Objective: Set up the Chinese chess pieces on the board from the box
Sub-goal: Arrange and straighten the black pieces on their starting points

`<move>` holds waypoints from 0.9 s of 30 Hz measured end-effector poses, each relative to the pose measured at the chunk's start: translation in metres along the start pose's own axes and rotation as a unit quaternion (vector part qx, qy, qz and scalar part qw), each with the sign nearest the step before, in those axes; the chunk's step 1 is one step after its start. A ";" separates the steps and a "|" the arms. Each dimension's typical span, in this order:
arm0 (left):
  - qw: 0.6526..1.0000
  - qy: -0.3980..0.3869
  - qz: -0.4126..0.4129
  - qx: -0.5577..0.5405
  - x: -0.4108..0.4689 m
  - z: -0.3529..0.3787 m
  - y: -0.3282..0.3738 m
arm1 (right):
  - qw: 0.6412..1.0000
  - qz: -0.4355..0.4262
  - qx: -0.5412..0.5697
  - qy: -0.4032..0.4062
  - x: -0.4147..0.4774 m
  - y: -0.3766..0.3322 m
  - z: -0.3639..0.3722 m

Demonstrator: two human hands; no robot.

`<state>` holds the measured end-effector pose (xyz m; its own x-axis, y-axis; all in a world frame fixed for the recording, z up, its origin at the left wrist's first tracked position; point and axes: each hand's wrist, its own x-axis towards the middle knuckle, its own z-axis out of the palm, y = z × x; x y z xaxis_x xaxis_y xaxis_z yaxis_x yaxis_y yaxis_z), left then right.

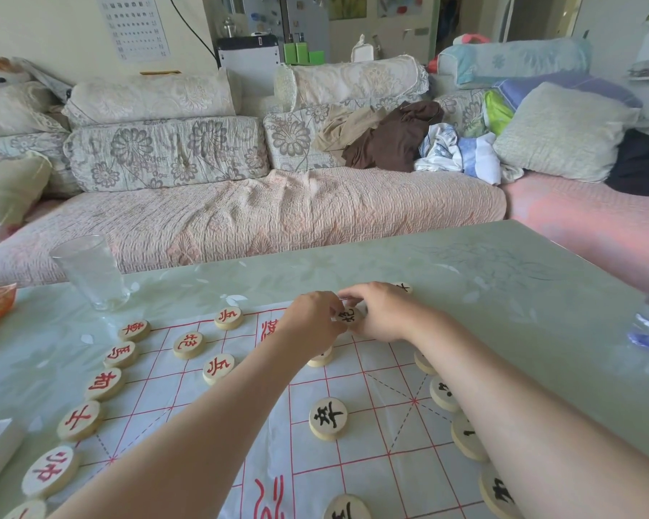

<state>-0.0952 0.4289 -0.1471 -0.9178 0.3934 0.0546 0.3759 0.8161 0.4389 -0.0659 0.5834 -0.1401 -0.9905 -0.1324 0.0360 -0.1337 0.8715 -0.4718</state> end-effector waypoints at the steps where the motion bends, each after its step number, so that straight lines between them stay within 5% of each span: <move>1: 1.000 0.000 0.000 0.004 0.000 0.001 0.000 | 1.000 0.004 0.009 -0.002 0.000 0.000 0.000; 9: 0.998 0.046 0.037 -0.009 0.012 -0.007 0.019 | 0.980 0.109 0.060 0.157 -0.004 0.051 -0.045; 14: 0.999 0.011 0.034 -0.023 0.042 0.003 0.043 | 0.980 0.162 0.018 0.113 -0.009 0.089 -0.039; 27: 0.998 -0.012 0.041 -0.035 0.083 0.034 0.053 | 0.983 0.131 0.045 0.117 0.013 0.099 -0.025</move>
<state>-0.1467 0.5191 -0.1495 -0.8806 0.4684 0.0714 0.4388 0.7494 0.4959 -0.0926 0.6797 -0.1639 -0.9720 0.2125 0.1003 0.1193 0.8141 -0.5684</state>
